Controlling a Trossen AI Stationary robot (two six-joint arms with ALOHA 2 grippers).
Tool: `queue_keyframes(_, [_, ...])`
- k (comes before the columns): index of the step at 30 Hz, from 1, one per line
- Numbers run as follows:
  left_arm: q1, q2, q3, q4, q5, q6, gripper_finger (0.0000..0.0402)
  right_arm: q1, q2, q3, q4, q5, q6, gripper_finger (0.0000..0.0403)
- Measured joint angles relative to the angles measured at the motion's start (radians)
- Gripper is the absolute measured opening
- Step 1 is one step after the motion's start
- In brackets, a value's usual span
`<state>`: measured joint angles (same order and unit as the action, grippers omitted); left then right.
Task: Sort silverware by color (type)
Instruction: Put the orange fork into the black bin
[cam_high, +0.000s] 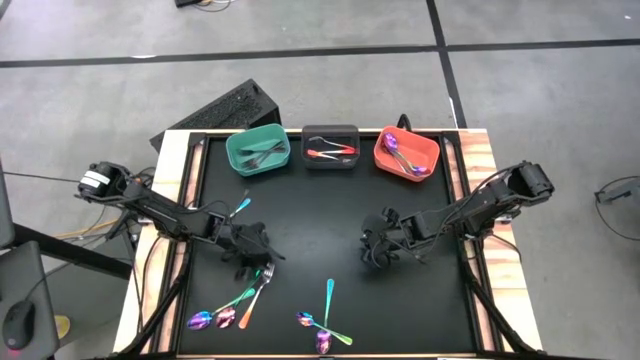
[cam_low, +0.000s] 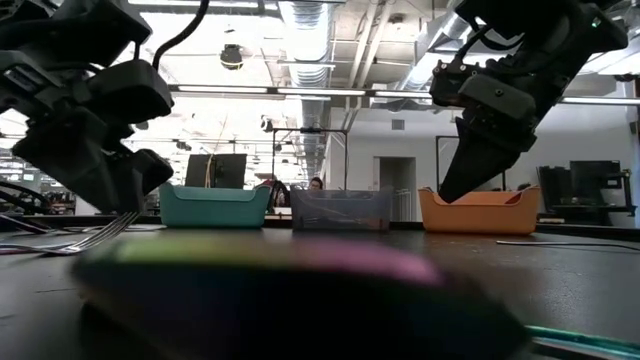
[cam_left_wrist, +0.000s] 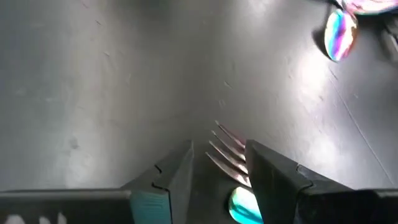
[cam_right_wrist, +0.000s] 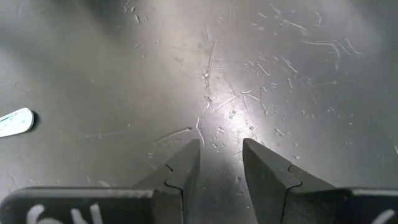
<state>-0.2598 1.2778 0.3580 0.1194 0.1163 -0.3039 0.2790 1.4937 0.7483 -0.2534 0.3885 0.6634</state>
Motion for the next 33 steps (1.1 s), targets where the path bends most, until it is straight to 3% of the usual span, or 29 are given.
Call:
queue_keyframes(7, [0.000, 0.000, -0.002, 0.007, 0.053, 0.033, 0.0135, -0.001, 0.000, 0.000, 0.000, 0.000, -0.014, 0.0138])
queue_keyframes(15, [0.000, 0.000, -0.002, 0.007, -0.009, 0.005, 0.0135, 0.002, 0.000, 0.000, 0.001, 0.000, -0.010, 0.0138])
queue_keyframes(23, [0.000, 0.000, -0.002, 0.007, 0.014, 0.018, 0.0135, 0.002, 0.000, 0.000, 0.001, -0.001, -0.008, 0.0138])
queue_keyframes(33, [0.000, 0.165, 0.010, 0.147, -0.022, 0.047, 0.0134, 0.002, 0.000, 0.000, 0.006, -0.004, 0.005, 0.0138])
